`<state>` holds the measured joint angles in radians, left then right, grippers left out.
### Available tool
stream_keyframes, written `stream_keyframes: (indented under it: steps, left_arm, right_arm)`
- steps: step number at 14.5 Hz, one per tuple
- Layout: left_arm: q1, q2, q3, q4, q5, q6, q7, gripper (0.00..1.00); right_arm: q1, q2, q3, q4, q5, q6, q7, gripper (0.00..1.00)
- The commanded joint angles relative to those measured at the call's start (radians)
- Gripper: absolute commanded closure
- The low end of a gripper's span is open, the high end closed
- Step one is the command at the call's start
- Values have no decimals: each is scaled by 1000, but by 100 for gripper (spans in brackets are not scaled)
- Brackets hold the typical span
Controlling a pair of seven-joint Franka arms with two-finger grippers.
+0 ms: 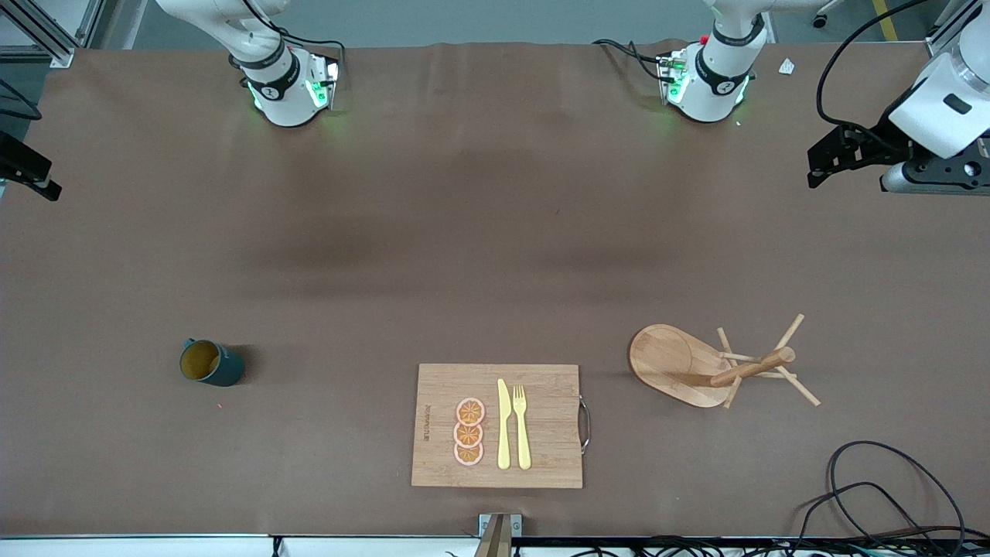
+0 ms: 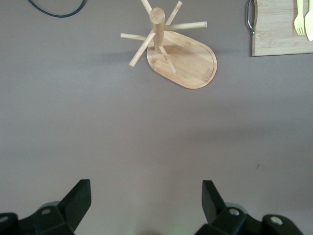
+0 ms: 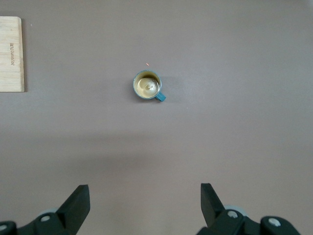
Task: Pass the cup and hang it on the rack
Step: 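Reach the right gripper down toward the teal mug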
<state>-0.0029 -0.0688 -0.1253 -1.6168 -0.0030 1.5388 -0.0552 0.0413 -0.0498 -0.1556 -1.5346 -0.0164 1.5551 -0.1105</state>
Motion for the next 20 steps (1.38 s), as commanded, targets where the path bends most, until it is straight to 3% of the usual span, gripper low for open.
stream_keyframes:
  steps: [1,6,12,16,20]
  left_arm:
    - [0,14,1,25,1,-25,6,0]
    - [-5,35,0,52,46,-25,9,0]
    - [-2,64,-5,68,47,-26,1,0]
    - [1,66,-4,57,49,-23,1,0]
    - [4,66,-1,55,49,-22,5,0]
  right_arm:
    - [-6,-18,7,-18,-16,-1,-2,0]
    - [6,19,7,-25,-8,9,3,0]
    - [86,249,10,-25,3,195,178,0]
    - [81,431,10,-30,50,367,183,0]
    - [83,543,8,-56,56,541,181,0]
